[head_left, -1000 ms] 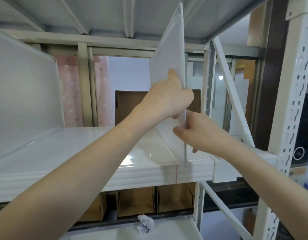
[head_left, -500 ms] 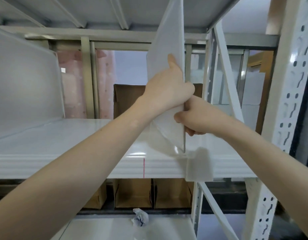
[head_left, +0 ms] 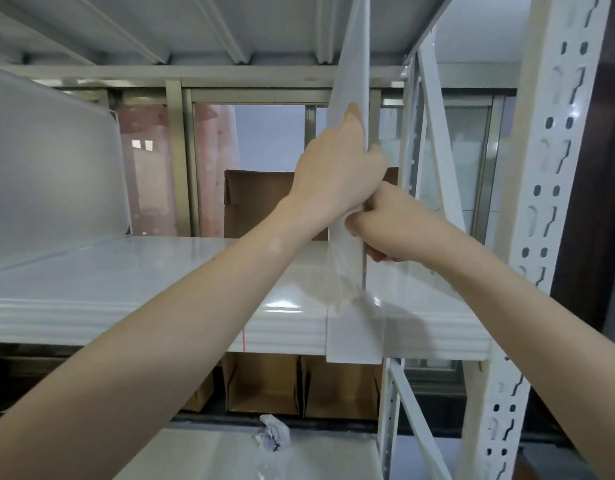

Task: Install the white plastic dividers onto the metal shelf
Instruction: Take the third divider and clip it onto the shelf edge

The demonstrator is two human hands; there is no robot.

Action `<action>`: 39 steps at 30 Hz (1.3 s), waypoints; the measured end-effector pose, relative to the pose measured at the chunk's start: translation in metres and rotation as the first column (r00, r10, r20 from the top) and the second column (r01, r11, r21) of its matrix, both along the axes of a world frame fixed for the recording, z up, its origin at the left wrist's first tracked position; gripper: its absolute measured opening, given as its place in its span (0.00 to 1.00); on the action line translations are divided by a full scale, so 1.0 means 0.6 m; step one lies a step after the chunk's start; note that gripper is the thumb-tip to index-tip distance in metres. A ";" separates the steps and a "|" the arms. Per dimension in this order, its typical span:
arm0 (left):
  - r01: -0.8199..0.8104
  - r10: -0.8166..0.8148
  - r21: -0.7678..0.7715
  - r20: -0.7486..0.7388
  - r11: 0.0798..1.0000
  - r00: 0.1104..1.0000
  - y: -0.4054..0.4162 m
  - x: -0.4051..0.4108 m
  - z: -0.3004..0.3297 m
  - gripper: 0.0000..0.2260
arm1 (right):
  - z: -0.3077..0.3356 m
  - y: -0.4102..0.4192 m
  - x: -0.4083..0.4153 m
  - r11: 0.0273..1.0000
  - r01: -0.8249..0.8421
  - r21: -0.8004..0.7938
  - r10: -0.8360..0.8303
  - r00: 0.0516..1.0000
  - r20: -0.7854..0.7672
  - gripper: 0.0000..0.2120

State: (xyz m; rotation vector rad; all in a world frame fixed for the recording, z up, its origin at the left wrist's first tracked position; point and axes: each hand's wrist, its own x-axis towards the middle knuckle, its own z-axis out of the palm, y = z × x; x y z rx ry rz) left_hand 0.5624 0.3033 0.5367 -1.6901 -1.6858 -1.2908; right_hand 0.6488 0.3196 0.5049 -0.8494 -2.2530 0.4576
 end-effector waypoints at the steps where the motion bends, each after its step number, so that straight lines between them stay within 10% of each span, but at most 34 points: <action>1: 0.002 -0.002 0.005 0.006 1.000 1.000 0.002 0.001 0.000 0.19 | 0.001 0.001 0.002 1.000 -0.001 0.002 0.001 1.000 0.004 0.09; 19: 0.016 -0.016 0.001 -0.005 1.000 1.000 0.022 -0.003 -0.009 0.19 | -0.014 0.015 -0.008 1.000 0.002 0.011 -0.002 1.000 -0.027 0.10; 39: -0.215 0.167 -0.263 -0.193 0.941 0.967 -0.004 0.013 -0.045 0.18 | -0.044 0.021 0.008 0.924 0.029 0.381 -0.206 0.879 0.431 0.16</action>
